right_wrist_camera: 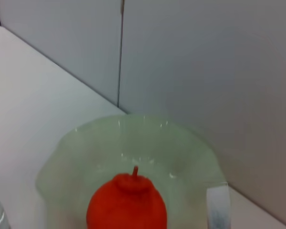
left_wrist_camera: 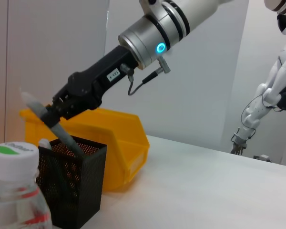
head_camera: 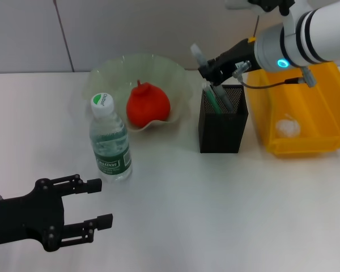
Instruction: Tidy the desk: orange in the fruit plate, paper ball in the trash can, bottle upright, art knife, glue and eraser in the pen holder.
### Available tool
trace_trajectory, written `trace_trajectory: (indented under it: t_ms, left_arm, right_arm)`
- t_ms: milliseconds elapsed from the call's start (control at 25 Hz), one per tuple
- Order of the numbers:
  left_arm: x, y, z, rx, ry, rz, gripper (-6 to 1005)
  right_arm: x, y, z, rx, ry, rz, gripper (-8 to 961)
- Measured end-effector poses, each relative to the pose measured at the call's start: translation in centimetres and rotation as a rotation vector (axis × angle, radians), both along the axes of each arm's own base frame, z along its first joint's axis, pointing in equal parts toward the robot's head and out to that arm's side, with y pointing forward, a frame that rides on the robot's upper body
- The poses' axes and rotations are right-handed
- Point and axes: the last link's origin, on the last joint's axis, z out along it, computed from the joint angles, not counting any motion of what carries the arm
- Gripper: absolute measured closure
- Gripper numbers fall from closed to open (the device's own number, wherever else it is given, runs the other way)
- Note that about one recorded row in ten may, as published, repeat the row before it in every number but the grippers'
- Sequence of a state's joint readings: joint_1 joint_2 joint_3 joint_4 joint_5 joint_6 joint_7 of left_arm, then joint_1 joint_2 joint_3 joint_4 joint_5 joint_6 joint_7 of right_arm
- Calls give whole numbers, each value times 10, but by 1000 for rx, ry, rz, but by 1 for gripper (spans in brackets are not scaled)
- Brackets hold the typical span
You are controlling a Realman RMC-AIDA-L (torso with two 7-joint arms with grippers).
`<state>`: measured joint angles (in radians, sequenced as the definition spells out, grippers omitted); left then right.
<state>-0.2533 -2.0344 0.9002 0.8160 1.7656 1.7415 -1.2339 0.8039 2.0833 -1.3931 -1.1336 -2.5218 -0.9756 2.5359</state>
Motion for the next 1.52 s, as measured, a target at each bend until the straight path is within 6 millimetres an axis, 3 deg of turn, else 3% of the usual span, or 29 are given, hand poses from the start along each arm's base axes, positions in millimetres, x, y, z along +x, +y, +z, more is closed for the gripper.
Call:
trace_trajectory:
  t_ms: [360,480,560,600,640,800,960,1000,1040,1240,1400,1520]
  left_arm:
    - [-1,1,2,12,-3,5,289]
    - [-2,1,5,19,-9,11,290]
    - [-3,-1,10,19,-23,15,290]
    - [-4,-2,13,17,-30,14,290]
    - [-4,-4,15,10,-43,10,290]
    - [-5,-7,22,-17,-72,-5,290]
    - [-4,-10,26,-51,-84,-12,289]
    - [-4,-10,27,-64,-84,-8,289]
    - [-4,-10,27,-70,-83,-5,289]
    - [-4,-8,26,-127,-59,18,282]
    - [-3,-5,26,-156,-35,24,281]
    - [-3,-2,27,-170,-21,24,281]
  right_arm:
    - [6,-3,0,6,19,-5,682]
    - [4,-11,10,-2,83,31,557]
    - [3,-25,22,-29,156,79,473]
    - [7,-42,35,-66,226,142,431]
    - [7,-42,35,-66,226,142,412]
    - [31,-87,52,-162,322,272,335]
    - [62,-127,59,-216,408,371,332]
    - [83,-144,61,-240,455,402,331]
    - [83,-144,61,-240,455,402,330]
    - [127,-173,65,-326,540,400,327]
    - [154,-184,57,-394,520,342,324]
    - [160,-186,54,-405,508,334,311]
